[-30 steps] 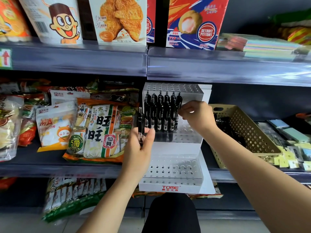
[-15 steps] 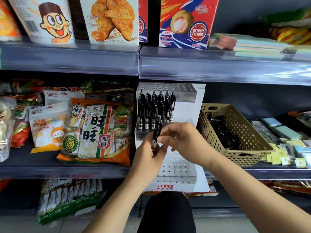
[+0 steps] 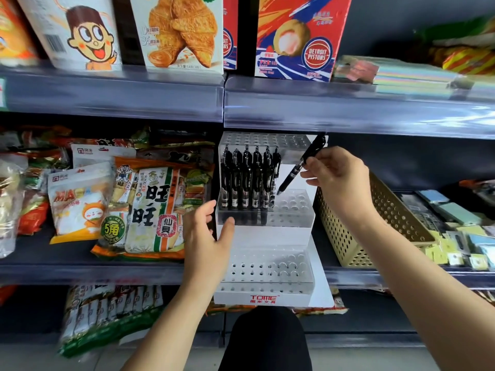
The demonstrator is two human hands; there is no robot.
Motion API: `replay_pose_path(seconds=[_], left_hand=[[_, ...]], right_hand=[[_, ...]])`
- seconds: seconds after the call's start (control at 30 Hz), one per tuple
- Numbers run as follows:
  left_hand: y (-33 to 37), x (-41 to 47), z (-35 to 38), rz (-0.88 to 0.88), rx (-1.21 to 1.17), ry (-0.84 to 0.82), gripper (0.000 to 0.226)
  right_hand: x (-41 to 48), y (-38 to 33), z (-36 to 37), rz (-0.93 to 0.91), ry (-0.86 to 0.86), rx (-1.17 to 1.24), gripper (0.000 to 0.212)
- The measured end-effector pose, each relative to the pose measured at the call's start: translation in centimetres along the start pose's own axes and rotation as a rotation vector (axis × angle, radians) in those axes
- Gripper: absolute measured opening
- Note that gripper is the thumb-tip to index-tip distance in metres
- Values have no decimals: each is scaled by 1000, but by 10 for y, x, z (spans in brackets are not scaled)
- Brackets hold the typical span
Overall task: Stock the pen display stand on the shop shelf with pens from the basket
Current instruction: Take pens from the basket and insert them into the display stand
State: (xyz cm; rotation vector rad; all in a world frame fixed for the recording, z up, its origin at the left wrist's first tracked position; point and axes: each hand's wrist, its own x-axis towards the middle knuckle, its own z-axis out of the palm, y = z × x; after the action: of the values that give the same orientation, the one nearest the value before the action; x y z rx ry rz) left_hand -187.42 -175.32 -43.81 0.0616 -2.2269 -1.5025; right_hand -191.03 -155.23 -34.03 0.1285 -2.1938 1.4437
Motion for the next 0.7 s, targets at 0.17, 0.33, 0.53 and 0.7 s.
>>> replay_pose_path(seconds=[0.17, 0.33, 0.53, 0.7], left_hand=[[-8, 14, -2, -47, 105, -62, 45], [-9, 21, -2, -21, 148, -61, 39], [-11, 24, -3, 1, 157, -57, 35], [-11, 24, -3, 1, 160, -59, 35]], right_hand=[[11, -1, 15, 8, -22, -88, 3], [18, 1, 23, -16, -104, -256, 7], [19, 6, 33, -8, -243, -466, 14], [18, 8, 35, 6, -250, -496, 15]])
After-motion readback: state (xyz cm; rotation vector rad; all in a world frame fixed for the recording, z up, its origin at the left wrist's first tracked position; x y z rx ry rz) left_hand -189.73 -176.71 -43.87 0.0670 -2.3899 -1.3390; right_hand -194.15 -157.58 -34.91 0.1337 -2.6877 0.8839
